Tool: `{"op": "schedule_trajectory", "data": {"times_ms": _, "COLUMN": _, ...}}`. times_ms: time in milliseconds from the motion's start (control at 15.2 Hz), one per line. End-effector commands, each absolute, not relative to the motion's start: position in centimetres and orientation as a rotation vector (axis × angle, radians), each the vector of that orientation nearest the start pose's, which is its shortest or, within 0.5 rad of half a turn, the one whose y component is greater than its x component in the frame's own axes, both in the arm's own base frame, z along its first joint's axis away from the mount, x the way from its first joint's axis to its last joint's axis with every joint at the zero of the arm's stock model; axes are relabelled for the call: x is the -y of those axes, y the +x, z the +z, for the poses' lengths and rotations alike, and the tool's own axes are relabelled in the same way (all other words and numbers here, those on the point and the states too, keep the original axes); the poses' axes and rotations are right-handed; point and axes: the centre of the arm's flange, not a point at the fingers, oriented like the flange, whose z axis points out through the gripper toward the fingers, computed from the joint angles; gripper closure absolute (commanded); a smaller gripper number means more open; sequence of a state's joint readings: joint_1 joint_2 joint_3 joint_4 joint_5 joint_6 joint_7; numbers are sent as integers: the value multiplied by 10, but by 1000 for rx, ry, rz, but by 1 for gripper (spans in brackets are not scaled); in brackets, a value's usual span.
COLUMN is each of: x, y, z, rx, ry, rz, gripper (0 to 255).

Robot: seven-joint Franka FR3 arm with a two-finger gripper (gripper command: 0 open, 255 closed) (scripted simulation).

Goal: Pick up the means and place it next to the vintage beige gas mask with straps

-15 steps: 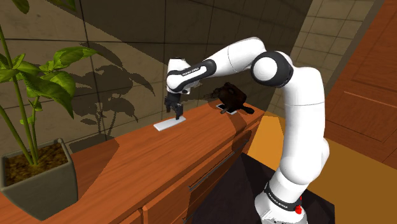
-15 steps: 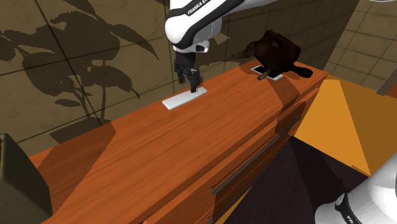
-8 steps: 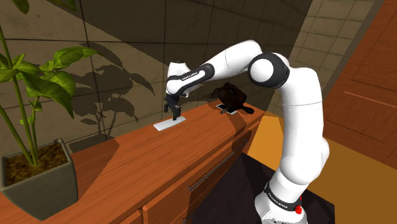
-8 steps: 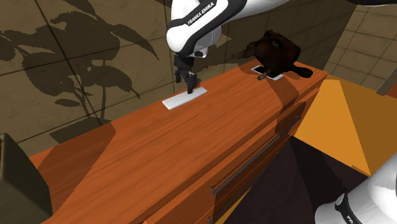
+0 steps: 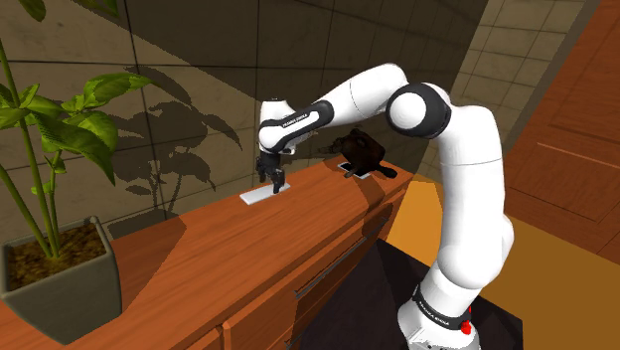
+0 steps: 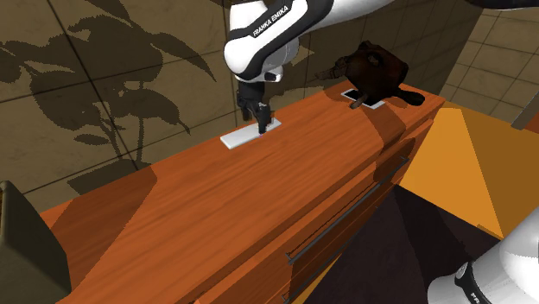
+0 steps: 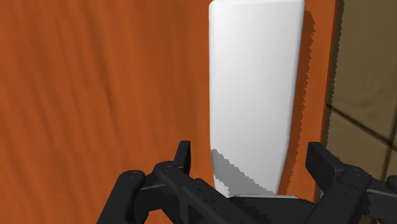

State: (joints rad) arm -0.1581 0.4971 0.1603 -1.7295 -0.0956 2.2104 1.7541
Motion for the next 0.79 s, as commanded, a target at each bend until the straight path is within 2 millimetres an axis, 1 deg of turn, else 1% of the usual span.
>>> {"op": "schedule_trajectory", "data": {"times_ms": 0, "x": 10, "y": 665, "z": 274, "rx": -2368, "ry": -2056, "rz": 10, "gripper": 255}}
{"op": "schedule_trajectory", "data": {"times_ms": 66, "x": 6, "y": 668, "z": 273, "rx": -2368, "ry": -2056, "rz": 9, "gripper": 255}}
{"op": "schedule_trajectory", "data": {"times_ms": 528, "x": 5, "y": 668, "z": 274, "rx": -2368, "ry": -2056, "rz": 9, "gripper": 255}}
{"op": "schedule_trajectory", "data": {"times_ms": 594, "x": 15, "y": 666, "z": 275, "rx": -2369, "ry": -2056, "rz": 9, "gripper": 255}}
{"op": "schedule_trajectory", "data": {"times_ms": 726, "x": 15, "y": 666, "z": 285, "rx": -2369, "ry": -2056, "rz": 9, "gripper": 255}}
